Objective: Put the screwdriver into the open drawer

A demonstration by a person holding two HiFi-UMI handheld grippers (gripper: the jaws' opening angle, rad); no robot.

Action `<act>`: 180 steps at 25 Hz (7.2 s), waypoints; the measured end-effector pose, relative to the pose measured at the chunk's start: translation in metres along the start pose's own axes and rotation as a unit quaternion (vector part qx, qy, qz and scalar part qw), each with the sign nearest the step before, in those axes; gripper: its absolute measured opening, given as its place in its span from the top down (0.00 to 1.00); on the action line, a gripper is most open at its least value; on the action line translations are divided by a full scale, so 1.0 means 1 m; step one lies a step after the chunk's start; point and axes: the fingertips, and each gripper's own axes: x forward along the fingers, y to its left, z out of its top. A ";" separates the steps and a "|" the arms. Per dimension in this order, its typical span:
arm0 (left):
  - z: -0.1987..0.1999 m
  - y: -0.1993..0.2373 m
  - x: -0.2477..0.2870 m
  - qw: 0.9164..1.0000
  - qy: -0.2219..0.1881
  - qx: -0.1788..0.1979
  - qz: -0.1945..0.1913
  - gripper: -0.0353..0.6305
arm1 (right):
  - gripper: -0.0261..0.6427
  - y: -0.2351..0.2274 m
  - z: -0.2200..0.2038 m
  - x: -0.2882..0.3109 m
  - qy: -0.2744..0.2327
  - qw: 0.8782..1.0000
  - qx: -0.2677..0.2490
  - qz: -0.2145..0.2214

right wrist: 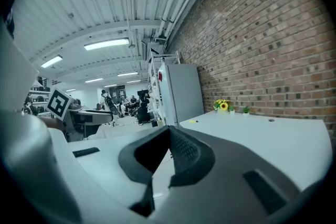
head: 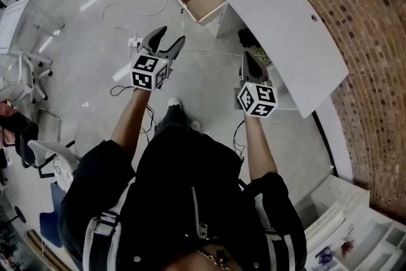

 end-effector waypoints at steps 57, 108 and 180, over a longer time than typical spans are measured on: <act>0.036 0.238 0.462 0.967 0.100 0.120 -0.201 0.51 | 0.95 -0.147 0.081 0.437 0.036 0.993 0.060 -0.100; -0.206 0.225 0.705 0.729 0.405 0.357 -0.422 0.81 | 0.95 -0.210 -0.006 0.338 0.091 0.881 0.214 -0.412; -0.424 0.243 0.576 0.881 0.436 -0.068 -0.170 0.83 | 0.95 -0.061 -0.181 0.350 0.213 0.906 0.287 -0.227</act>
